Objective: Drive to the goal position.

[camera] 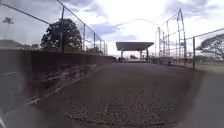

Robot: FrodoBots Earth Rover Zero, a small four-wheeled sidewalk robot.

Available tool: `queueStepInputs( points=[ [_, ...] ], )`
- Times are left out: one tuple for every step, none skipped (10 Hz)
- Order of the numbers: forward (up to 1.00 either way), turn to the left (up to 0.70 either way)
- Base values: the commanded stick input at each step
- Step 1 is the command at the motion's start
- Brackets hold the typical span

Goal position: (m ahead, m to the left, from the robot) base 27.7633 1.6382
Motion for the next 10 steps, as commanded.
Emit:
queueStepInputs(
  points=[
    [0.5,0.0],
    [0.5,0.0],
    [0.5,0.0],
    [0.5,0.0],
    [0.5,0.0],
    [0.5,0.0],
    [0.5,0.0],
    [0.5,0.0],
    [0.5,0.0],
    [0.5,0.0]
  ],
)
